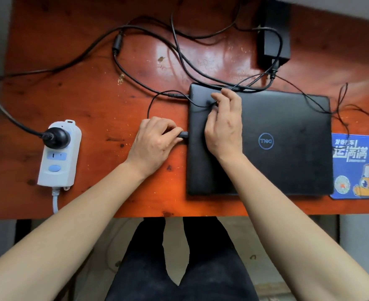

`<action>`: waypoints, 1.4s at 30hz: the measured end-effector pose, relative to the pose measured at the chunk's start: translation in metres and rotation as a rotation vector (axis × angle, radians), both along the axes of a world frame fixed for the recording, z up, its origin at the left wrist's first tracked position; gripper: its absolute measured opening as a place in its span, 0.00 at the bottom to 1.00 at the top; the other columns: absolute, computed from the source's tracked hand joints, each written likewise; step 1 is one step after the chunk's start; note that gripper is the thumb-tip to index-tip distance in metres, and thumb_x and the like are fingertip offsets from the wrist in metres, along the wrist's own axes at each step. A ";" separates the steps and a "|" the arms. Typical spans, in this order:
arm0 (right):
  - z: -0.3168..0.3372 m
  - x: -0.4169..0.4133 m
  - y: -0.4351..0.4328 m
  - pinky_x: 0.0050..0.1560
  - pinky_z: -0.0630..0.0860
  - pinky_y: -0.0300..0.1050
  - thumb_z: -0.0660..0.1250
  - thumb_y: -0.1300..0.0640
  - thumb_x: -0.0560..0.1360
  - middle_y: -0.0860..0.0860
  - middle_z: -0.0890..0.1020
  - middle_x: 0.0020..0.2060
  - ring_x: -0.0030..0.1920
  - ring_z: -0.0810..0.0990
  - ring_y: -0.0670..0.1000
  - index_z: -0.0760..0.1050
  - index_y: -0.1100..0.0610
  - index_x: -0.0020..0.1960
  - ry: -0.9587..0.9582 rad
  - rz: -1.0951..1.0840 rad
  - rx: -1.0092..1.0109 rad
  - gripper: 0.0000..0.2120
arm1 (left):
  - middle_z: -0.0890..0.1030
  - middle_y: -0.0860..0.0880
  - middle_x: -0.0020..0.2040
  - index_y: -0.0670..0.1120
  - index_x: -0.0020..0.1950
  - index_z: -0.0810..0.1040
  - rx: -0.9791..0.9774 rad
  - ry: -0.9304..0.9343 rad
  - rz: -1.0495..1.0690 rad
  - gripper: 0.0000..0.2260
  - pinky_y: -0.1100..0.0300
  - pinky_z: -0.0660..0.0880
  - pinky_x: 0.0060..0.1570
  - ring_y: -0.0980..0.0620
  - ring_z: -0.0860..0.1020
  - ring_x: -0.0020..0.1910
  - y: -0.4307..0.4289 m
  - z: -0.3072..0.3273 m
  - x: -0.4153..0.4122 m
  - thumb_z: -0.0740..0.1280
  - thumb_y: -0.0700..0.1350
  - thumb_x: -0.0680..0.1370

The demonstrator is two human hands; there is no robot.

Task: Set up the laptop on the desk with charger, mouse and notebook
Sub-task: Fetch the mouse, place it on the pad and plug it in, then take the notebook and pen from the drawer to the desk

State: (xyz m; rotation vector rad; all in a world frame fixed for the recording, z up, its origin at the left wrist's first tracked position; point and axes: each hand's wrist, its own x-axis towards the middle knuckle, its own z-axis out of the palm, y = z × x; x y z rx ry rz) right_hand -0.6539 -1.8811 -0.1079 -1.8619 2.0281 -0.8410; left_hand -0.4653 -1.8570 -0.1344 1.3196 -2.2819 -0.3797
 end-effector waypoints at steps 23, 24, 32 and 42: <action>0.087 -0.141 0.082 0.62 0.72 0.51 0.59 0.53 0.81 0.50 0.74 0.66 0.62 0.76 0.54 0.70 0.50 0.70 -0.048 0.066 0.545 0.17 | 0.66 0.44 0.77 0.45 0.76 0.66 0.699 -0.256 0.464 0.21 0.46 0.62 0.72 0.43 0.61 0.76 0.034 0.097 -0.082 0.53 0.50 0.84; 0.087 -0.146 0.076 0.62 0.72 0.51 0.59 0.52 0.82 0.50 0.73 0.66 0.64 0.75 0.54 0.70 0.51 0.70 -0.023 0.108 0.533 0.17 | 0.66 0.44 0.77 0.45 0.76 0.66 0.679 -0.247 0.507 0.21 0.46 0.62 0.72 0.43 0.62 0.76 0.038 0.100 -0.086 0.53 0.51 0.84; 0.096 -0.140 0.029 0.63 0.73 0.57 0.60 0.48 0.82 0.59 0.72 0.70 0.67 0.73 0.62 0.72 0.57 0.70 0.139 0.451 0.269 0.21 | 0.66 0.45 0.77 0.47 0.76 0.67 0.457 -0.230 0.906 0.23 0.44 0.59 0.74 0.45 0.62 0.76 0.086 0.150 -0.097 0.52 0.55 0.84; 0.199 0.063 0.107 0.74 0.60 0.61 0.59 0.40 0.81 0.62 0.59 0.78 0.77 0.60 0.63 0.64 0.53 0.78 0.057 1.014 -0.173 0.29 | 0.67 0.41 0.76 0.45 0.75 0.69 0.114 -0.376 1.504 0.26 0.39 0.60 0.71 0.40 0.64 0.75 0.290 0.274 -0.004 0.51 0.57 0.82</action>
